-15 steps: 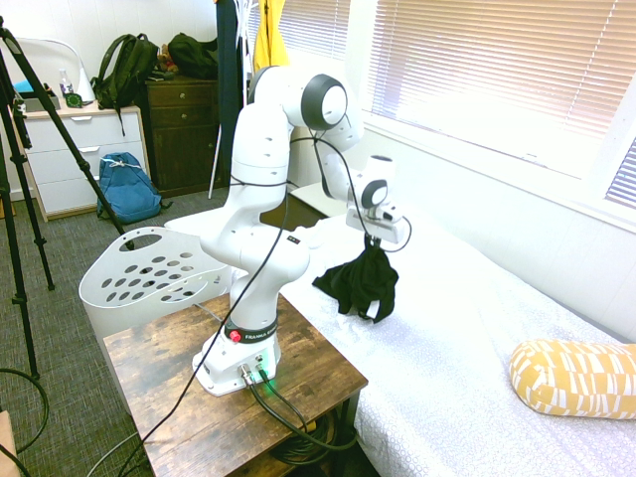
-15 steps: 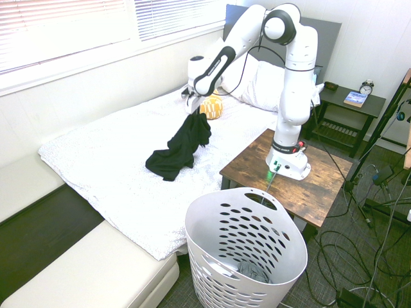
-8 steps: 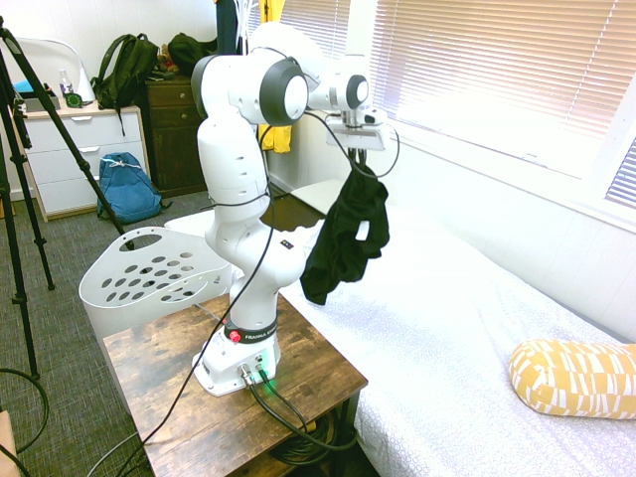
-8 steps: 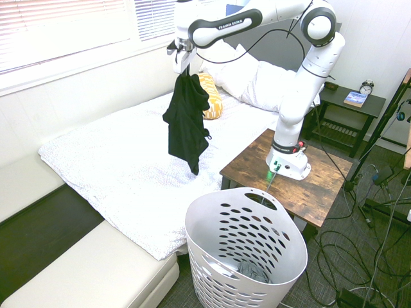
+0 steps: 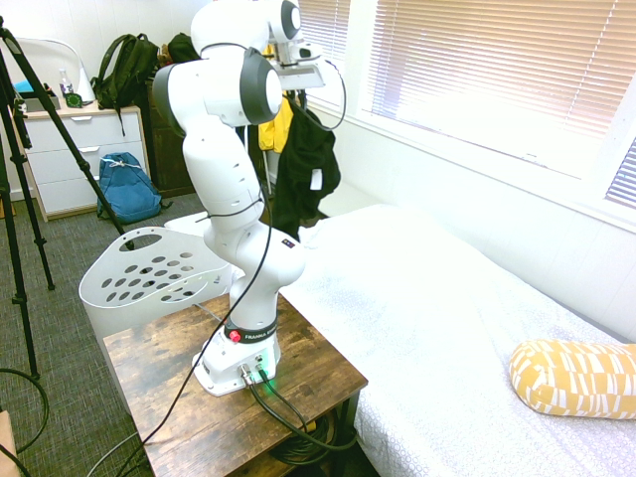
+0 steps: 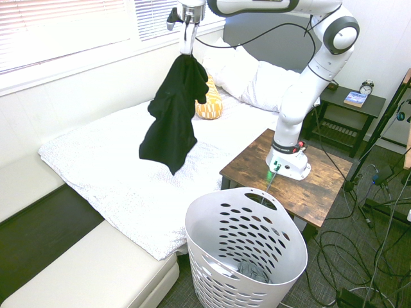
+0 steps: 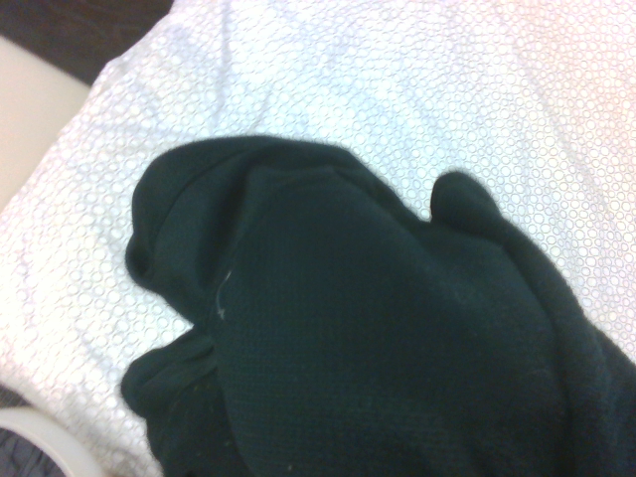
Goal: Put my clothes in the laundry bag
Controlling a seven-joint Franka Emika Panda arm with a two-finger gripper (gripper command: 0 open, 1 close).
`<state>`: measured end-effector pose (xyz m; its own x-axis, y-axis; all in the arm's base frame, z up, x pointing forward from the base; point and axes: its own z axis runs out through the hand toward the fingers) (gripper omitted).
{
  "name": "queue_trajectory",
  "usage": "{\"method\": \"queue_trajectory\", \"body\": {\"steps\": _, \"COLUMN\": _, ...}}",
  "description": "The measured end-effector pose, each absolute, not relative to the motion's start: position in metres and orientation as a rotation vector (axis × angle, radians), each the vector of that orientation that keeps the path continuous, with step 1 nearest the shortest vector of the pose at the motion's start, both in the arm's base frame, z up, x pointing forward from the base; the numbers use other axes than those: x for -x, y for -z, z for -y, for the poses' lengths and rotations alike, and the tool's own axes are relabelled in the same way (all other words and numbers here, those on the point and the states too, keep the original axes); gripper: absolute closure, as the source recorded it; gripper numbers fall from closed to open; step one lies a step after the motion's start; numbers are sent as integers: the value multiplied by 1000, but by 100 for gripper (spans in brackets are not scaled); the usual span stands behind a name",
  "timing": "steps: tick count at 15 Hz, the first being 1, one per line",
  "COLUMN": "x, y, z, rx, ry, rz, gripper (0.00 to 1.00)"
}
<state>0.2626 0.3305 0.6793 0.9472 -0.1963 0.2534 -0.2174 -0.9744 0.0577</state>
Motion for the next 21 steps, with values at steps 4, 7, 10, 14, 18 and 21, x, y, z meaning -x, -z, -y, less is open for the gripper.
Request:
{"method": "queue_trajectory", "body": {"steps": 4, "x": -165, "y": -695, "z": -331, "rx": -3015, "ry": -390, "rz": 193, "gripper": 100}}
{"method": "queue_trajectory", "body": {"steps": 7, "x": -102, "y": -692, "z": -348, "rx": -2987, "ry": -422, "rz": 78, "gripper": 100}}
{"method": "queue_trajectory", "body": {"steps": 10, "x": -55, "y": -669, "z": -380, "rx": -2976, "ry": -368, "rz": -47, "gripper": 100}}
{"method": "queue_trajectory", "body": {"steps": 14, "x": -6, "y": -624, "z": -403, "rx": -2984, "ry": -174, "rz": -153, "gripper": 100}}
{"method": "queue_trajectory", "body": {"steps": 18, "x": 48, "y": -522, "z": -413, "rx": -2948, "ry": 4, "rz": -194, "gripper": 0}}
{"method": "queue_trajectory", "body": {"steps": 21, "x": 38, "y": -490, "z": -405, "rx": -2912, "ry": 42, "rz": -158, "gripper": 0}}
